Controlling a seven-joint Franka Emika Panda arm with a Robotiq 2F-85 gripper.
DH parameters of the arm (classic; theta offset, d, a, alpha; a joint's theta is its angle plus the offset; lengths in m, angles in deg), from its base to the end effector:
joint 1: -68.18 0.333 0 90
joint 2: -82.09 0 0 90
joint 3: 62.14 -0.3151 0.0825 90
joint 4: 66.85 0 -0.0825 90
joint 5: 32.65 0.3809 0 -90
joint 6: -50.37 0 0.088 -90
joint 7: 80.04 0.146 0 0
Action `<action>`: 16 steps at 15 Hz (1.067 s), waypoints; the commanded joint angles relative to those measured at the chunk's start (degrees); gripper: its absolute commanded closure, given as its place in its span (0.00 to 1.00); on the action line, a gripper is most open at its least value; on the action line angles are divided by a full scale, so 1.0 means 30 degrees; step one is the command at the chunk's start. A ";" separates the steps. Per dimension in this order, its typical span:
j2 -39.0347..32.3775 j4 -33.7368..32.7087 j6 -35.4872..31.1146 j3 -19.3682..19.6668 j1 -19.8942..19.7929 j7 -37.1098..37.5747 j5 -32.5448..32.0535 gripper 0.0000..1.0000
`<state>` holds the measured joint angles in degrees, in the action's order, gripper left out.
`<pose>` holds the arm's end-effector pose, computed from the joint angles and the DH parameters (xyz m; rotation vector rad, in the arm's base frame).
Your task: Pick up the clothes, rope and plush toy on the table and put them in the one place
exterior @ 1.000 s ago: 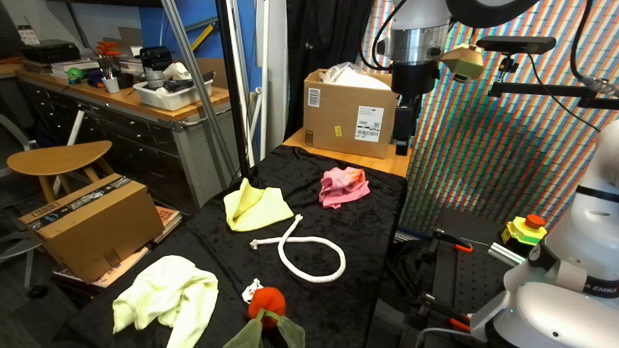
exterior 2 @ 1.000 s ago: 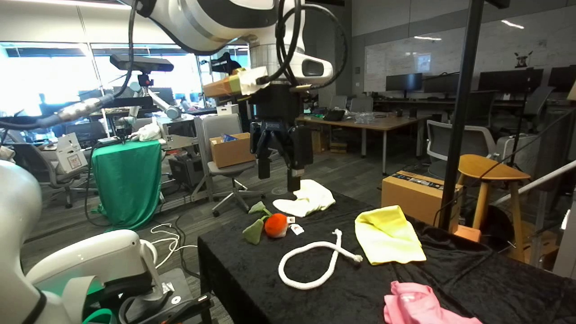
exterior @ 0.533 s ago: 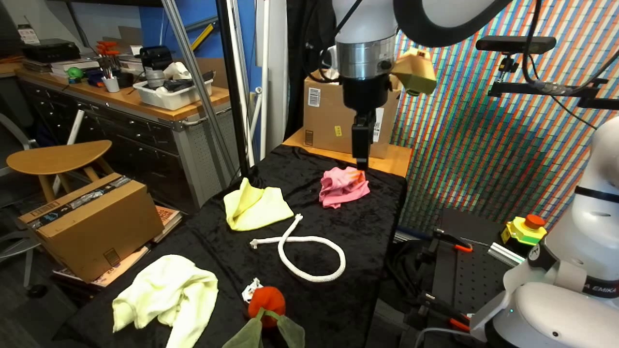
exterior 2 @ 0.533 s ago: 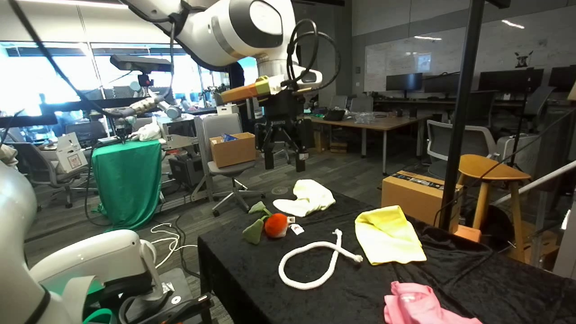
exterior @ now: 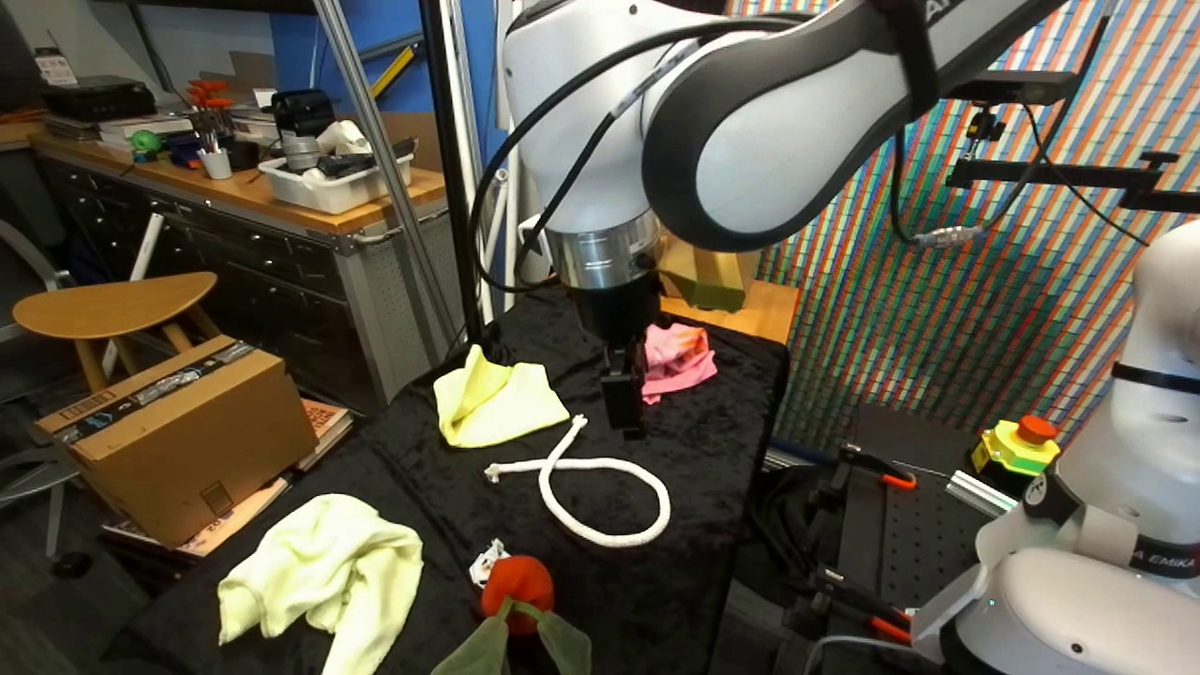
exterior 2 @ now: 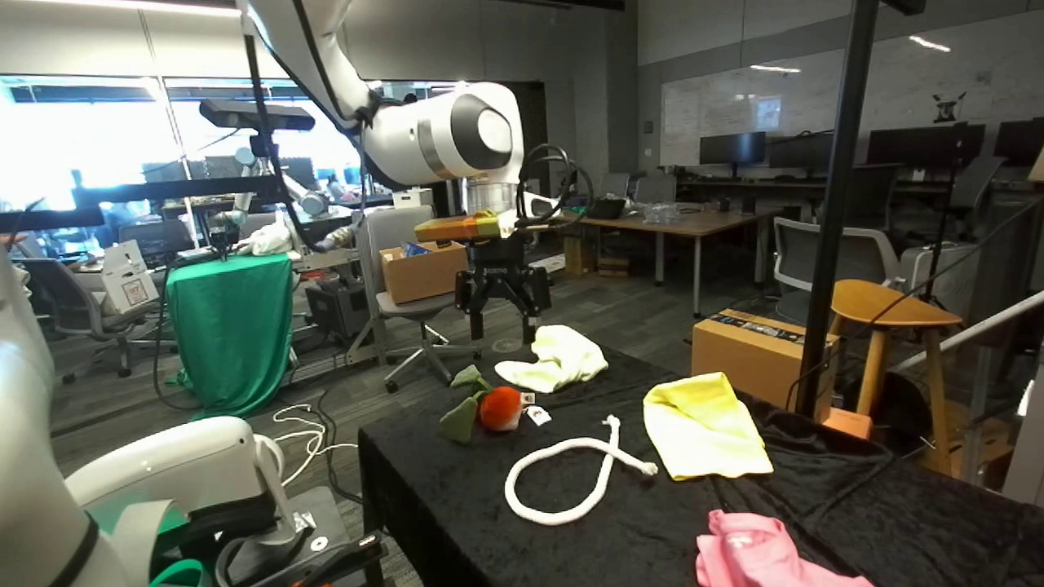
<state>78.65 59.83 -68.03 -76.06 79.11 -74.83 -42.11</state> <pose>0.4623 0.1987 0.3010 2.8910 0.6423 -0.2424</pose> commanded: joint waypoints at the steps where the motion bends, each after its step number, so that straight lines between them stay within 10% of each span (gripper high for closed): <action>1: -0.2248 -0.1840 -0.0586 0.0066 0.0626 0.0049 -0.0363 0.00; 9: -0.6102 -0.6808 -0.0719 0.0445 0.2081 0.0491 -0.1940 0.00; 16: -0.8583 -0.7517 -0.7366 0.1248 0.2797 0.2588 -0.1880 0.00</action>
<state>56.45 38.62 -81.93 -74.21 85.59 -70.58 -47.43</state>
